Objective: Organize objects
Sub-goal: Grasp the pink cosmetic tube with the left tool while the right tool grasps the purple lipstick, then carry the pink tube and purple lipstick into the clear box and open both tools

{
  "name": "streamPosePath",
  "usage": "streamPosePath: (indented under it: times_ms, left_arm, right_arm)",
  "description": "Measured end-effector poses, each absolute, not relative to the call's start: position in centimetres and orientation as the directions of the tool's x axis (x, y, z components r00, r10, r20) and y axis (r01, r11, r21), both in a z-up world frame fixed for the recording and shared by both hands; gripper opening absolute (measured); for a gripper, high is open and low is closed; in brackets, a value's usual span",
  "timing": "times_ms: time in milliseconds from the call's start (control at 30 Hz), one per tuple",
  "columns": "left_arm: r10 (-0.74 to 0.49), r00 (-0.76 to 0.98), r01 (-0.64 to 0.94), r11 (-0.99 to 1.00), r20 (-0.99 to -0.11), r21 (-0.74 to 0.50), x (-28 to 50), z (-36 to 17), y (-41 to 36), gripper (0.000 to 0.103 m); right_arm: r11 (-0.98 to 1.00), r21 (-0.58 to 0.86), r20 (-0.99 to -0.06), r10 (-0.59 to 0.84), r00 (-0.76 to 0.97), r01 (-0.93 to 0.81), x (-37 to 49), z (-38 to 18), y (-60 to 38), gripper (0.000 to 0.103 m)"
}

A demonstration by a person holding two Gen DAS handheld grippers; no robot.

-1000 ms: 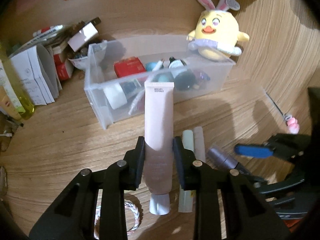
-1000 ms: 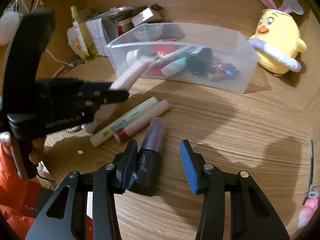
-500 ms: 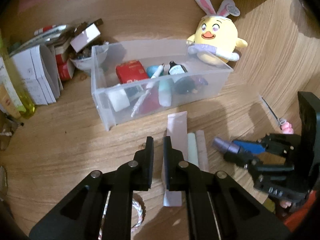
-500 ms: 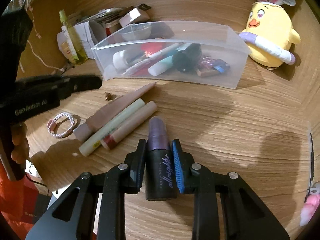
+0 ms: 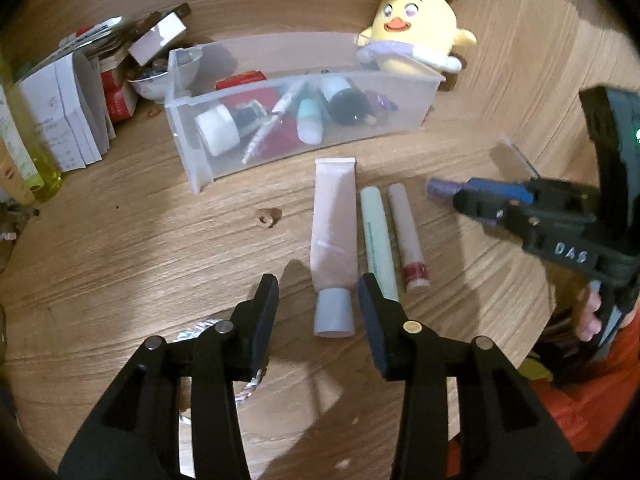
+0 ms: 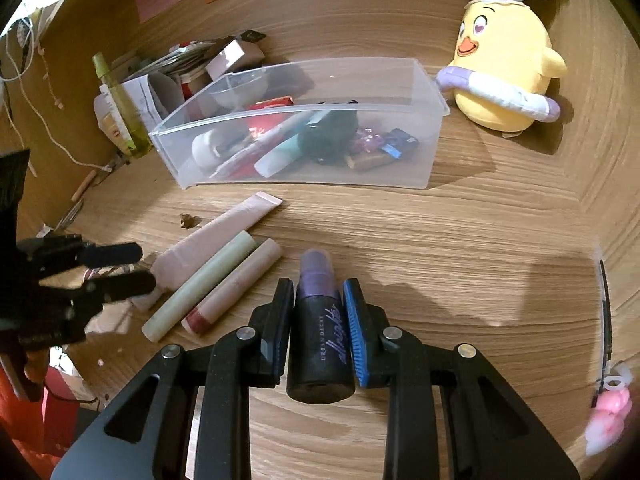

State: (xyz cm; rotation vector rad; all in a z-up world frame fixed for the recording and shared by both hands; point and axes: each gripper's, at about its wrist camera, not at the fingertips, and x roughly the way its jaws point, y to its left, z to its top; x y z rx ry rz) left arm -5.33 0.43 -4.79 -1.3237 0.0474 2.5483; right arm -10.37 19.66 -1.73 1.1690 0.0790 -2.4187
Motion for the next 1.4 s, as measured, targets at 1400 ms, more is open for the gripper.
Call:
streamPosePath:
  times_ms: [1400]
  left_arm:
    - [0.204,-0.747,-0.264,-0.964,-0.632,0.001,-3.6,2.4,2.2,0.019]
  right_arm:
    - [-0.903,0.098,-0.614,-0.386,-0.689,0.418,-12.2,5.1,20.5,0.023]
